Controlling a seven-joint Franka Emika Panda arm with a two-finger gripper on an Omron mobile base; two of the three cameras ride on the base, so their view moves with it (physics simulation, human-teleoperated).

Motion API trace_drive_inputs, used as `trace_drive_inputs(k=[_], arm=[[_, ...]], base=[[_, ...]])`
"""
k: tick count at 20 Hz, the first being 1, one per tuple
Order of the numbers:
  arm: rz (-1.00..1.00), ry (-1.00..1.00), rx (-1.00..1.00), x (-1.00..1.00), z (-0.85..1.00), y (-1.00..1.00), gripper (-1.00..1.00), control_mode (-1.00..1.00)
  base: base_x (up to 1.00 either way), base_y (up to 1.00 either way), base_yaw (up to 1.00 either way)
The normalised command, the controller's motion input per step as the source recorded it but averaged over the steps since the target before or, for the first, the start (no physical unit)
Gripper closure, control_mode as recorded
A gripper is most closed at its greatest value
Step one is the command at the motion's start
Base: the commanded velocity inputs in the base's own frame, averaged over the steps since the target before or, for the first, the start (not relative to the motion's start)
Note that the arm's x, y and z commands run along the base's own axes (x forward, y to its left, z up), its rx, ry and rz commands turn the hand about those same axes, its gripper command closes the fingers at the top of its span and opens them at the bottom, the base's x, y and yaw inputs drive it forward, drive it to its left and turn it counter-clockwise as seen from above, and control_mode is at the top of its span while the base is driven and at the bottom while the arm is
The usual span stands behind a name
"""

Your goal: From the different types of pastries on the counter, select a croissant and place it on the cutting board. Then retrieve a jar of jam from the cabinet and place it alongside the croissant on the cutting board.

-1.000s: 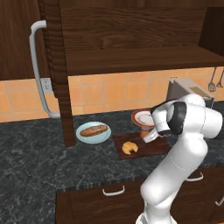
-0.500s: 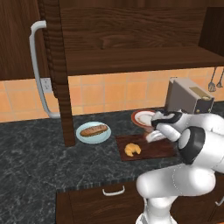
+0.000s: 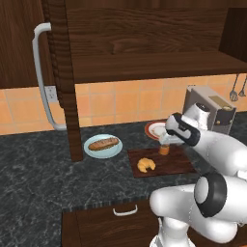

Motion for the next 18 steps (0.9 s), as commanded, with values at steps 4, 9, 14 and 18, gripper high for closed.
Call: trace_drive_inputs(k=[4, 9, 14, 18], arm=[[-0.32, 0.65, -0.02, -0.93, 0.00, 0.00, -1.00, -1.00], [-0.29, 0.51, -0.03, -1.00, 0.12, 0.00, -1.00, -1.00], [-0.11, 0.03, -0.09, -1.00, 0.60, 0.13, -1.00, -1.00], [-0.01, -0.35, -0.19, -1.00, 0.55, 0.27, -1.00, -1.00]], base=[[0.00, 0.00, 0.00], [0.00, 0.00, 0.00], [0.00, 0.00, 0.00], [0.00, 0.00, 0.00]])
